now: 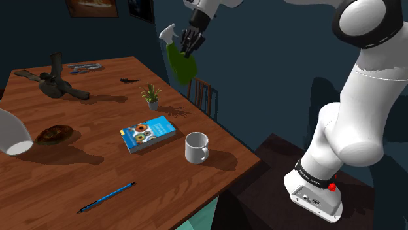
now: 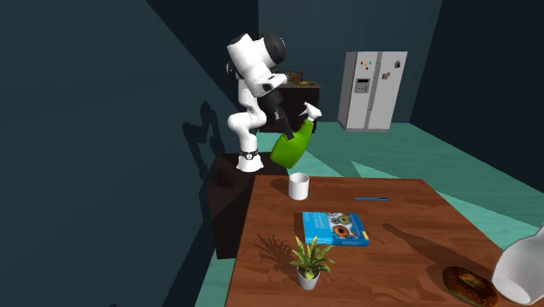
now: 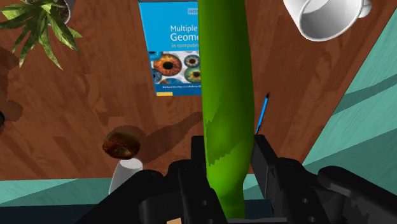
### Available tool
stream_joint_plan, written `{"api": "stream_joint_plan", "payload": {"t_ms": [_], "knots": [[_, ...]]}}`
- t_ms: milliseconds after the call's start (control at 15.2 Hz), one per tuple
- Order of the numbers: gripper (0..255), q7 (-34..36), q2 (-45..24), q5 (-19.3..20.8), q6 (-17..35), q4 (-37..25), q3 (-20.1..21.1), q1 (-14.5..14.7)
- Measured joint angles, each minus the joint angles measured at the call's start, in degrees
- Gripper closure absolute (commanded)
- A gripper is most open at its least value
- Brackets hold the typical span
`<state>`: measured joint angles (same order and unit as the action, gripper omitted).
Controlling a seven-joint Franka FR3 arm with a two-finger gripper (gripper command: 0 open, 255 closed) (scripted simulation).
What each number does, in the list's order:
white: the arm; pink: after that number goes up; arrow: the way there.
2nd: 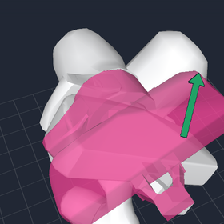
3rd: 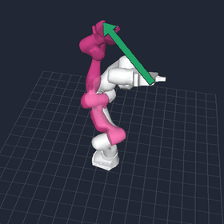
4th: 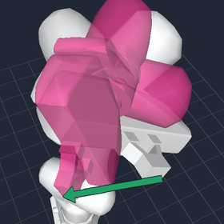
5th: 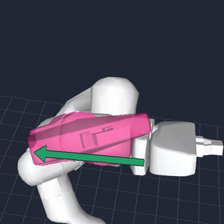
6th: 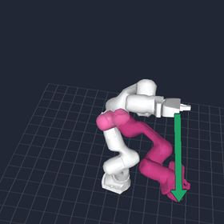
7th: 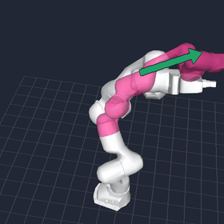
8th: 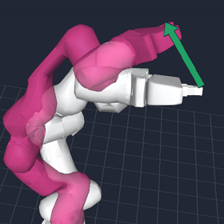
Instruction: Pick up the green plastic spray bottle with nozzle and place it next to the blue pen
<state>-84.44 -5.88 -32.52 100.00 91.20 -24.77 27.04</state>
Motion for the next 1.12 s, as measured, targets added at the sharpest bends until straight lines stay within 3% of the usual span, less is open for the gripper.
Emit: {"api": "stream_joint_plan", "payload": {"t_ms": [660, 1122], "knots": [[255, 8.4, 3.3, 1.4, 14.7, 11.7, 6.5, 8.2], [255, 14.4, 1.6, 1.4, 22.6, 14.1, 10.7, 13.0]]}}
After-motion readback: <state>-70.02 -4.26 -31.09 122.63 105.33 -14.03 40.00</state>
